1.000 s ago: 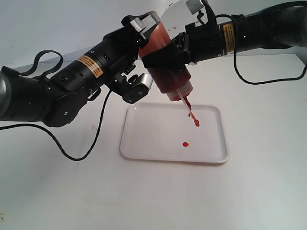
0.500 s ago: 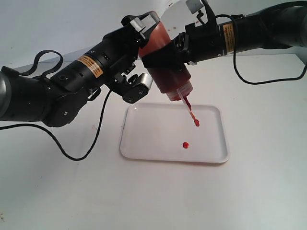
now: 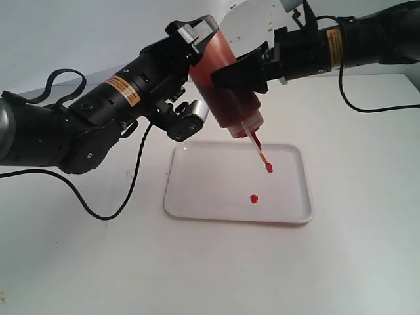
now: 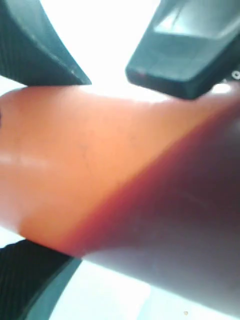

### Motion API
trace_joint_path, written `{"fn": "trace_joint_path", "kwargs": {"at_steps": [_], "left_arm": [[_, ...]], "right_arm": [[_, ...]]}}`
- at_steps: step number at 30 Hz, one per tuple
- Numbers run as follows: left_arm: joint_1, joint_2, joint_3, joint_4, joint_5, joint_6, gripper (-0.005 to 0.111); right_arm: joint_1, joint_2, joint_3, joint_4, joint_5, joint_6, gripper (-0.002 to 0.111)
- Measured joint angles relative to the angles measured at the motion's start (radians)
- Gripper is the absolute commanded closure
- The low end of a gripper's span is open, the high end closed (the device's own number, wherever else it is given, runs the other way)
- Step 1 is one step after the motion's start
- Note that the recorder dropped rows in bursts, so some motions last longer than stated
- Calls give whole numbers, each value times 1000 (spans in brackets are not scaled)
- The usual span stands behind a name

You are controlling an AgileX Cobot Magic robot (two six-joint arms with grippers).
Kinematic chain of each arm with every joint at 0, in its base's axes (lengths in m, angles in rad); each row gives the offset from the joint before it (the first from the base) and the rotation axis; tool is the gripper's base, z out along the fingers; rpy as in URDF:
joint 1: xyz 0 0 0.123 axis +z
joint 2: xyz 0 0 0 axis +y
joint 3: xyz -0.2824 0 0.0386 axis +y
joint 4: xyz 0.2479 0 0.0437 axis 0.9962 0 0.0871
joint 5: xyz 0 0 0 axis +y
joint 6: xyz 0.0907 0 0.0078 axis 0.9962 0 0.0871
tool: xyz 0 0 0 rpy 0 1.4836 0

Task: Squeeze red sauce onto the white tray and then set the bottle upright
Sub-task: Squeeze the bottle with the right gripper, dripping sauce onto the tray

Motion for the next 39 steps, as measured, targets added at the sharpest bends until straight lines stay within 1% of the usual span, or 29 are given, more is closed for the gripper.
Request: {"fn": "trace_joint_path", "kwargs": {"at_steps": [9,11,13,17,20,22,25,26,39], "left_arm": [[0,0,0,-14,0,0,107],[0,0,0,-14,0,0,107],[0,0,0,-14,0,0,107],[0,0,0,-15,0,0,107],[0,0,0,-15,0,0,107],[0,0,0,-15,10,0,107],[0,0,0,-11,12,0,107],[0,0,0,-10,12,0,107],[0,0,0,-10,12,0,107]], "right_arm": [[-10,0,0,0,-13,0,4],[-10,0,0,0,-13,5,7],[-10,0,0,0,-15,15,13],[-10,0,4,0,-15,22,31],[-10,6,32,6,-24,-8,50],[-10,7,49,11,-31,-52,71],[-10,7,58,23,-29,-95,106],[-10,7,59,25,-29,-106,108],[-10,7,59,29,-21,-142,108]]}}
